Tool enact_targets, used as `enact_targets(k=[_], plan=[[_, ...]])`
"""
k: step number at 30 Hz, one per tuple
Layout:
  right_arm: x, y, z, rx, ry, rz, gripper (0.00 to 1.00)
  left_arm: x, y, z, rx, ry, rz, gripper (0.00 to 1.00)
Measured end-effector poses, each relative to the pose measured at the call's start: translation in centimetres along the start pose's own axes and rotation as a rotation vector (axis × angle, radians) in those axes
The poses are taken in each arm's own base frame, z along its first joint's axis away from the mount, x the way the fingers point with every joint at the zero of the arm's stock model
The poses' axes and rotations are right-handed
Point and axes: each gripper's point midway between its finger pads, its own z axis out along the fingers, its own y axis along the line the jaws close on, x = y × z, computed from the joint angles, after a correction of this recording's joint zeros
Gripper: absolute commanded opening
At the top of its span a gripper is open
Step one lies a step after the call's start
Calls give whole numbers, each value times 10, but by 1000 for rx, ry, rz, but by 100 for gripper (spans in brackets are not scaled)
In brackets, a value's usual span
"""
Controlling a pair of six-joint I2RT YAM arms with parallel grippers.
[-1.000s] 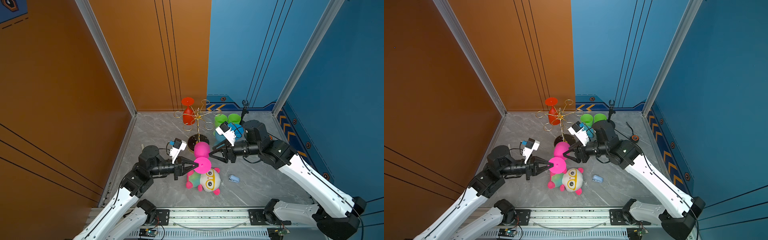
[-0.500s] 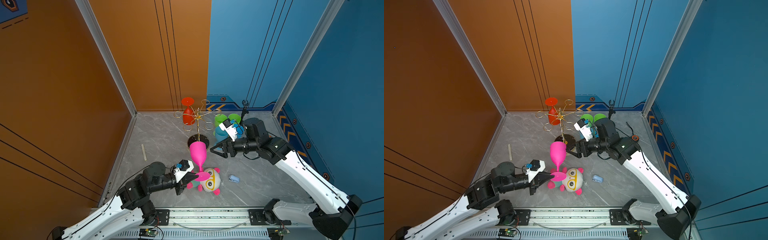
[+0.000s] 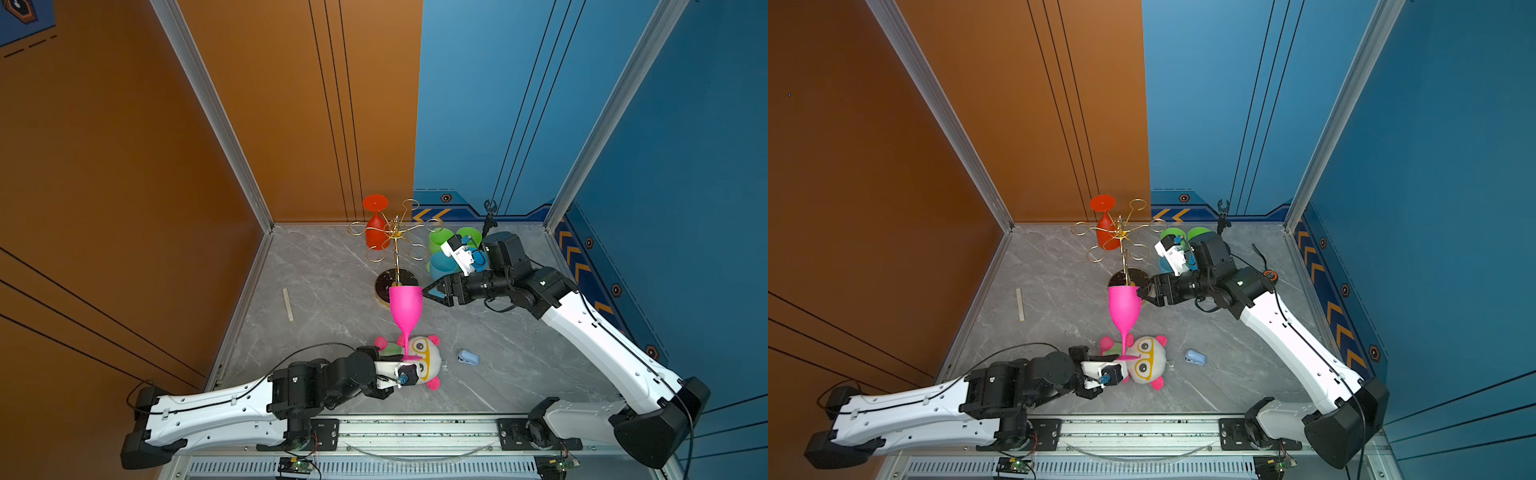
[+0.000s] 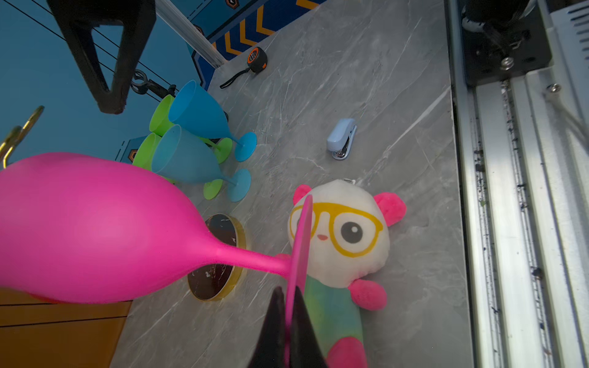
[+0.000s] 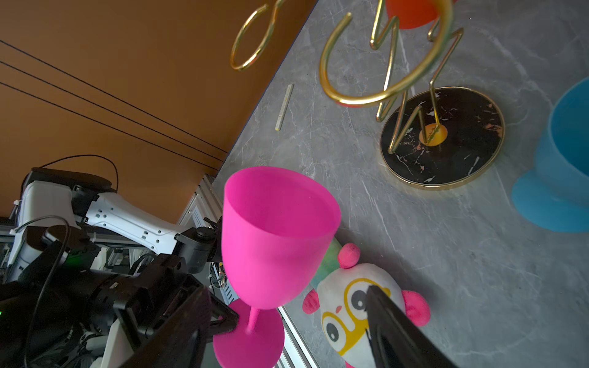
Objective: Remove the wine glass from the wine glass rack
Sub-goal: 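Open the right gripper and withdraw it while the left gripper holds the glass, then grasp the pink glass bowl with the right gripper while the left holds the foot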
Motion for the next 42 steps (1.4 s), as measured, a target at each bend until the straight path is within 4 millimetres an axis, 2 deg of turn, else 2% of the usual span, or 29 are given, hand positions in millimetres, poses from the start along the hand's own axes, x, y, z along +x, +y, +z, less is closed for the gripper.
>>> enact_targets(k=[7,14,20,27,32,38,42], plan=[[-5,-15,2,34,6,54,74,14,1,2,-110,84,217,0],[-27,-7,-6,26,-35,37,70,27,5,5,-179,154,356,0],[-29,-5,-1,28,-3,35,65,27,12,5,-236,175,430,0],[-13,-3,18,27,92,23,50,28,16,5,-269,197,527,0],[-14,3,15,24,99,-2,38,28,19,5,-298,210,580,0],[-9,2,15,28,119,-11,22,39,19,4,-331,241,638,0],[-8,2,17,27,131,-13,15,39,21,2,-338,242,661,0]])
